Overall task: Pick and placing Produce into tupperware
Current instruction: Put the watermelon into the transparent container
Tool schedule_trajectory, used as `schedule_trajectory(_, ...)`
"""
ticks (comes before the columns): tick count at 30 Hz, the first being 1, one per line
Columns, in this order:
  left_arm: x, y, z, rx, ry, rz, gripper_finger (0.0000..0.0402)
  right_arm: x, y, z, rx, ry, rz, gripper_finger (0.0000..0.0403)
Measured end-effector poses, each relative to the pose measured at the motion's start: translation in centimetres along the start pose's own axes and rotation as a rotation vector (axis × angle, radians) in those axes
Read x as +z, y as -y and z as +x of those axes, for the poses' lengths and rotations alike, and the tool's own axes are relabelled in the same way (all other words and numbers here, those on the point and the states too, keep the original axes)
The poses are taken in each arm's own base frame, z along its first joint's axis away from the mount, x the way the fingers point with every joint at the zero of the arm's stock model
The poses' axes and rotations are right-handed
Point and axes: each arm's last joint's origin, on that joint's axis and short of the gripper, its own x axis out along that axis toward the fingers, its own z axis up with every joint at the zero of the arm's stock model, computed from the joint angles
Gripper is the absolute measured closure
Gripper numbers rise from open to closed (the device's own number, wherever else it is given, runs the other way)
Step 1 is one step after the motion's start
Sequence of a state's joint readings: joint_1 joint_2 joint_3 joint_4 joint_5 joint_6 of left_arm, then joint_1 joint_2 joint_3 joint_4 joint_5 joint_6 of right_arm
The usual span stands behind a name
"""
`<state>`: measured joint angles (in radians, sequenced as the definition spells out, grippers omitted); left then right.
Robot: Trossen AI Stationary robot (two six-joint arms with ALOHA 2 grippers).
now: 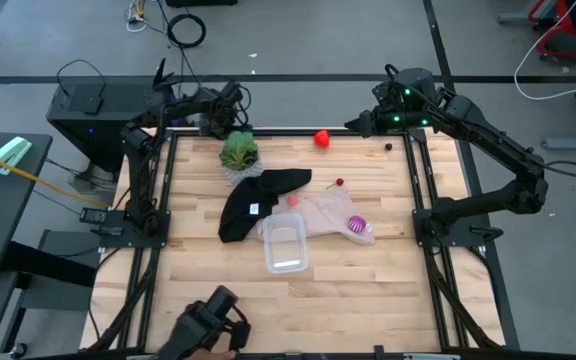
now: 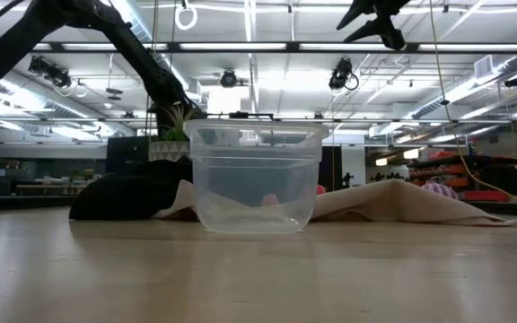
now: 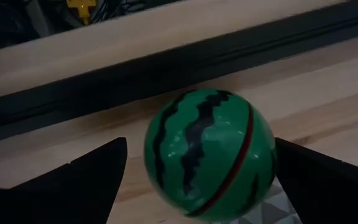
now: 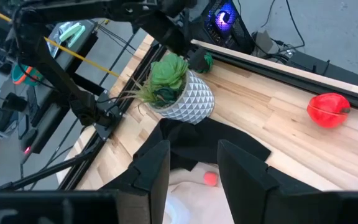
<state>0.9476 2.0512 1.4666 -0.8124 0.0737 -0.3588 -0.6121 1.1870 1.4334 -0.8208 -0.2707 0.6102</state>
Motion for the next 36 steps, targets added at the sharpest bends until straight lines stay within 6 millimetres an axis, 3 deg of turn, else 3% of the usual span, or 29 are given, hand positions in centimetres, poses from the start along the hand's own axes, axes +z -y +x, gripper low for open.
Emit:
schedule_trajectory(12,0.07,0.6,0.48,-0.008,0.016,0.043,0.0012,0.08,0.0,0.0,-0.009,0.014,-0.002,0.0261)
schedule_trajectory(26,0.08,0.59,0.44,0.012,0.026,0.047,0.0101,0.08,0.01,0.0,-0.012,0.016,-0.002,0.0261)
schedule_trajectory(36,0.09,0.58,0.43,0.017,0.027,0.048,0.009,0.08,0.01,0.0,-0.012,0.016,-0.003,0.0261)
